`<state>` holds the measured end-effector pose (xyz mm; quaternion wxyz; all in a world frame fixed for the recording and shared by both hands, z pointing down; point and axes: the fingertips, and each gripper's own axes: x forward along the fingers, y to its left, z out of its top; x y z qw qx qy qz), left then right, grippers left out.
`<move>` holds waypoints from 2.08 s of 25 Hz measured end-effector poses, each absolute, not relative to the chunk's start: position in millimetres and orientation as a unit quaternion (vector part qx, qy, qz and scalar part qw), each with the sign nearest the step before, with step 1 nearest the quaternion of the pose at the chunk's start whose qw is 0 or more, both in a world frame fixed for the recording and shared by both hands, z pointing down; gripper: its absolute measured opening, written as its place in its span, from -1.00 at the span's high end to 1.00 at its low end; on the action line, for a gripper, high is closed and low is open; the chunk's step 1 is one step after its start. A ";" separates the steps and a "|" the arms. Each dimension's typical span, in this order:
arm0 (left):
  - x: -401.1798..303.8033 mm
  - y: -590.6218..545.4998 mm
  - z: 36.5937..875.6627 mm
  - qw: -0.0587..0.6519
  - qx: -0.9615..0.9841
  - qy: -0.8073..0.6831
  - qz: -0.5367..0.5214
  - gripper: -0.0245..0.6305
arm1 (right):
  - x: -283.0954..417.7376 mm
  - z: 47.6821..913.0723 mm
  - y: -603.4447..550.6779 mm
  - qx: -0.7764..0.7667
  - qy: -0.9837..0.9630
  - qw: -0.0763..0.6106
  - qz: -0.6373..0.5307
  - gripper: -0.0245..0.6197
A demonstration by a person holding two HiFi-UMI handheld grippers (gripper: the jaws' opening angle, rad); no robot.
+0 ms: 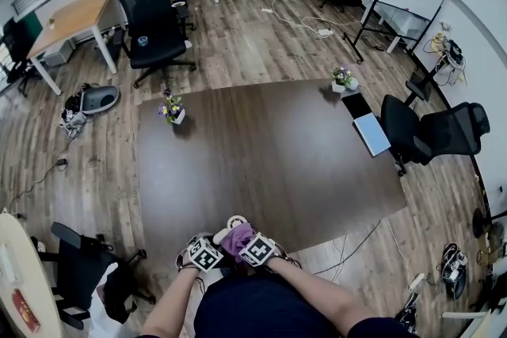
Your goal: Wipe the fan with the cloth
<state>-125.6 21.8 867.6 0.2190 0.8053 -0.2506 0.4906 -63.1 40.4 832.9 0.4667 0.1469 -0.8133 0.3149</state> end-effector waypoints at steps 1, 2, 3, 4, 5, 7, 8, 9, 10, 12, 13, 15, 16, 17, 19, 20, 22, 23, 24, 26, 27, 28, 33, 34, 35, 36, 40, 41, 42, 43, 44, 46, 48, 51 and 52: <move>-125.2 21.8 866.7 0.219 0.806 -0.251 0.490 0.37 | -66.5 832.4 42.1 0.142 -0.815 0.467 0.311 0.69; -124.5 21.9 865.6 0.219 0.806 -0.250 0.490 0.37 | -69.6 831.9 43.7 0.137 -0.817 0.468 0.307 0.69; -124.0 22.1 865.1 0.219 0.806 -0.250 0.490 0.37 | -72.1 831.4 44.9 0.133 -0.819 0.468 0.305 0.69; -123.9 22.0 865.0 0.219 0.805 -0.250 0.491 0.37 | -74.3 830.8 45.7 0.129 -0.820 0.468 0.302 0.69; -124.2 21.6 865.0 0.218 0.805 -0.251 0.492 0.37 | -76.7 830.2 46.2 0.126 -0.822 0.468 0.299 0.69; -125.2 20.6 865.8 0.216 0.804 -0.251 0.494 0.37 | -82.4 828.9 47.1 0.118 -0.827 0.464 0.293 0.69; -125.7 20.3 866.2 0.215 0.803 -0.252 0.495 0.37 | -85.5 828.3 47.7 0.114 -0.831 0.462 0.289 0.69; -126.0 20.1 866.2 0.215 0.803 -0.253 0.495 0.37 | -88.5 828.0 48.3 0.111 -0.834 0.459 0.286 0.69; -126.1 20.3 866.3 0.215 0.802 -0.254 0.495 0.37 | -91.0 828.0 48.9 0.109 -0.836 0.457 0.285 0.69; -125.1 22.0 867.4 0.218 0.802 -0.254 0.495 0.37 | -94.5 828.9 50.0 0.106 -0.837 0.454 0.285 0.69; -124.1 22.5 867.4 0.219 0.803 -0.253 0.494 0.37 | -95.9 829.1 50.0 0.105 -0.838 0.452 0.287 0.69; -122.3 20.9 865.1 0.218 0.805 -0.253 0.490 0.37 | -97.7 829.5 49.0 0.104 -0.839 0.449 0.289 0.69; -122.6 20.1 864.6 0.217 0.805 -0.254 0.490 0.37 | -97.8 829.9 48.6 0.104 -0.839 0.448 0.290 0.69; -123.6 20.3 865.3 0.217 0.804 -0.255 0.491 0.37 | -97.5 830.2 48.6 0.104 -0.839 0.447 0.291 0.69; -124.5 21.8 867.1 0.219 0.802 -0.255 0.493 0.37 | -96.1 830.9 49.4 0.103 -0.840 0.445 0.294 0.69; -124.6 22.1 867.5 0.220 0.803 -0.255 0.492 0.37 | -95.3 831.1 49.5 0.103 -0.840 0.444 0.295 0.69; -124.3 21.6 867.5 0.219 0.803 -0.256 0.491 0.37 | -92.6 830.7 48.6 0.102 -0.839 0.442 0.300 0.69; -124.2 21.2 867.5 0.219 0.803 -0.256 0.491 0.37 | -90.3 830.7 47.8 0.103 -0.838 0.440 0.304 0.69; -124.5 21.1 867.9 0.219 0.803 -0.257 0.492 0.37 | -87.5 831.1 46.9 0.105 -0.837 0.439 0.309 0.69; -125.5 21.7 868.4 0.220 0.802 -0.256 0.493 0.37 | -81.6 832.6 45.1 0.111 -0.835 0.433 0.321 0.69; -125.8 21.9 868.2 0.220 0.802 -0.256 0.493 0.37 | -78.5 833.0 44.4 0.114 -0.833 0.429 0.329 0.69; -125.8 21.9 868.0 0.219 0.802 -0.256 0.493 0.37 | -75.2 832.8 43.7 0.117 -0.832 0.425 0.337 0.69; -125.6 21.8 868.7 0.219 0.803 -0.256 0.492 0.37 | -60.9 832.1 39.4 0.118 -0.820 0.410 0.382 0.69; -125.9 22.1 869.0 0.220 0.803 -0.255 0.493 0.37 | -57.8 832.6 38.3 0.120 -0.816 0.409 0.390 0.69; -126.0 21.9 869.0 0.219 0.803 -0.254 0.493 0.37 | -54.1 833.3 36.5 0.123 -0.814 0.409 0.395 0.69; -126.2 21.3 868.8 0.218 0.803 -0.255 0.493 0.37 | -50.3 834.1 34.4 0.127 -0.812 0.409 0.398 0.69; -126.0 20.7 869.0 0.220 0.801 -0.257 0.494 0.37 | -34.6 836.2 26.2 0.149 -0.797 0.411 0.416 0.69; -125.4 20.6 869.0 0.220 0.802 -0.255 0.494 0.37 | -30.4 836.0 23.4 0.155 -0.794 0.414 0.418 0.69; -125.0 20.1 868.5 0.219 0.802 -0.254 0.494 0.37 | -26.3 835.9 20.4 0.161 -0.790 0.416 0.420 0.69; -124.7 19.9 867.8 0.219 0.803 -0.254 0.493 0.37 | -22.1 835.9 17.3 0.168 -0.787 0.417 0.423 0.68; -124.4 20.6 867.2 0.220 0.803 -0.254 0.493 0.37 | -17.6 836.0 14.2 0.175 -0.783 0.417 0.427 0.68; -123.6 22.2 866.7 0.223 0.802 -0.253 0.493 0.37 | -7.3 836.0 7.0 0.199 -0.773 0.416 0.435 0.68; -124.0 21.9 866.9 0.222 0.802 -0.254 0.493 0.37 | 1.2 836.2 -1.7 0.226 -0.766 0.420 0.431 0.68; -125.3 19.9 867.0 0.217 0.803 -0.256 0.493 0.37 | 10.1 835.2 -14.5 0.257 -0.760 0.429 0.416 0.68; -125.2 19.6 866.4 0.216 0.803 -0.257 0.493 0.37 | 13.0 834.2 -19.0 0.266 -0.758 0.430 0.413 0.68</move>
